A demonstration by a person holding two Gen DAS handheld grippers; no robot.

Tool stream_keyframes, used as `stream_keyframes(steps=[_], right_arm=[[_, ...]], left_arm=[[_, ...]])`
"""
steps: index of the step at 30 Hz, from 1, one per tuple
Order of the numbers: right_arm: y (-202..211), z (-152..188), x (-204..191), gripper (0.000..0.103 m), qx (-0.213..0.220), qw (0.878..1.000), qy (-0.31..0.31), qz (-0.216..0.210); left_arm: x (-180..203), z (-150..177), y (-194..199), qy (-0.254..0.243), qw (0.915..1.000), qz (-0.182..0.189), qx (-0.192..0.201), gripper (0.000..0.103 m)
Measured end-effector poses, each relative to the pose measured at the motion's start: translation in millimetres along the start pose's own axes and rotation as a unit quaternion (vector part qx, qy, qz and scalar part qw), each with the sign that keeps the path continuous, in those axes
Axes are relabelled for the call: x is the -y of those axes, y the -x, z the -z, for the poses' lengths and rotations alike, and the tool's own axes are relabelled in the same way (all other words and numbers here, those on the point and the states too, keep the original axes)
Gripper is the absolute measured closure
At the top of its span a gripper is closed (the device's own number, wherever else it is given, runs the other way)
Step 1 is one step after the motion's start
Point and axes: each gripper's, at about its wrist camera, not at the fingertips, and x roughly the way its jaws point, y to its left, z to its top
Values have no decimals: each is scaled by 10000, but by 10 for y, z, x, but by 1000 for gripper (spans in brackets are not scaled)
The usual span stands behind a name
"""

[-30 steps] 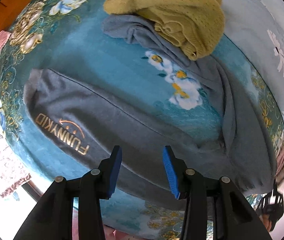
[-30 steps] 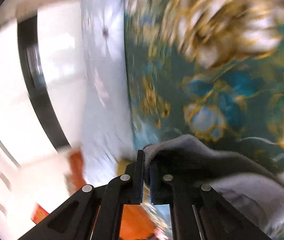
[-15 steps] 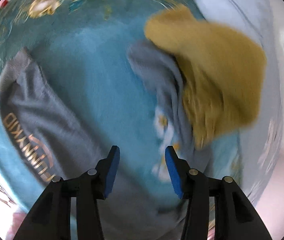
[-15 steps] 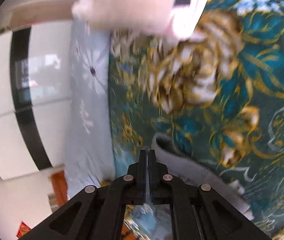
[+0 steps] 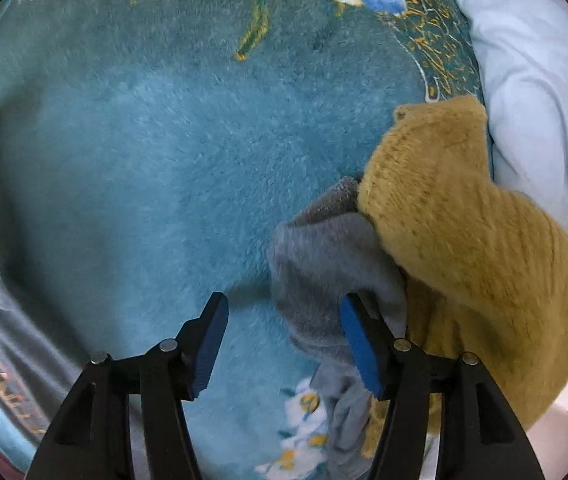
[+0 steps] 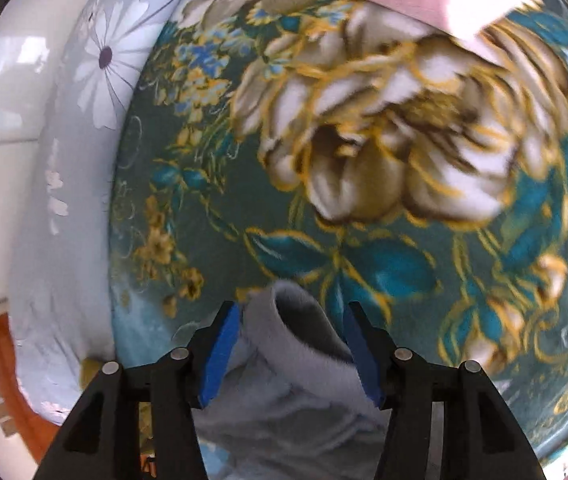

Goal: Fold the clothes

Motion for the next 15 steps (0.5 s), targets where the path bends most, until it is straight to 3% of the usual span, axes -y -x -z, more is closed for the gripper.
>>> stream_keyframes(steps=[5, 7, 9, 12, 15], right_arm=[[-280, 43, -222, 47, -614, 9972, 420, -46], [-317, 105, -255, 57, -711, 9962, 477, -152], [-358, 189, -242, 76, -886, 9949, 325, -346], [-363, 295, -291, 87, -900, 9945, 395, -355], [-309, 345, -392, 98, -759, 9953, 440, -411]], left_arm=[[57, 46, -38, 75, 9997, 223, 60, 48], [67, 73, -48, 198, 9991, 384, 38, 53], [90, 103, -53, 283, 9985, 469, 43, 61], [181, 148, -44, 219, 9989, 393, 124, 90], [305, 197, 57, 93, 9994, 192, 260, 96]])
